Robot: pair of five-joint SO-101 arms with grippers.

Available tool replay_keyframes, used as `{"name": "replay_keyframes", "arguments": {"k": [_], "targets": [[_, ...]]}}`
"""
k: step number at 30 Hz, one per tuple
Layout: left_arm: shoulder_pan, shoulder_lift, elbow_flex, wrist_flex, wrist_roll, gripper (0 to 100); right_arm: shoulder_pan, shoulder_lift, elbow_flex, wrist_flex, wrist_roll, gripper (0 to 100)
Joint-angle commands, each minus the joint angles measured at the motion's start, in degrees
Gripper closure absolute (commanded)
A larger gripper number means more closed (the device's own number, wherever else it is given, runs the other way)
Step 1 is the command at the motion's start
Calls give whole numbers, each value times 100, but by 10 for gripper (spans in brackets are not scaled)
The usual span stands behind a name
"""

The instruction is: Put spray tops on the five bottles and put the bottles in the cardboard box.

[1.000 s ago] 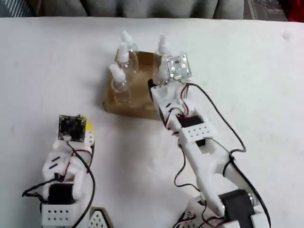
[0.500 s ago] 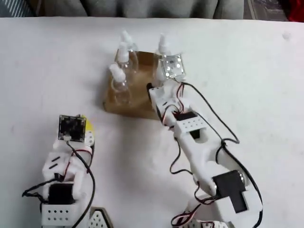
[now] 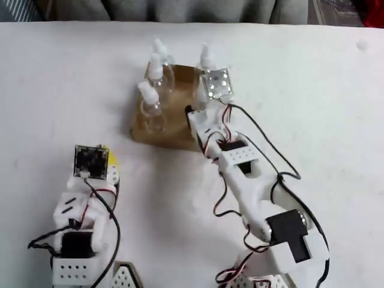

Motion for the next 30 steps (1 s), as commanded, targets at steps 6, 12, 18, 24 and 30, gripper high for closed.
{"name": "replay_keyframes", "arguments": {"k": [6,12,18,24,30], "targets": [[-48,-75,-9,-97,-35,973,4,-22,-220,-92,53,977],[-48,-75,-9,-97,-35,973,-154,-22,-211,-92,53,976],[-48,-75,-9,-97,-35,973,-207,-22,-202,-92,53,921],[-48,-75,-9,-97,-35,973,-207,-13,-176,-84,53,808],[-48,-75,-9,-97,-35,973,-207,-13,-176,-84,44,765]]}}
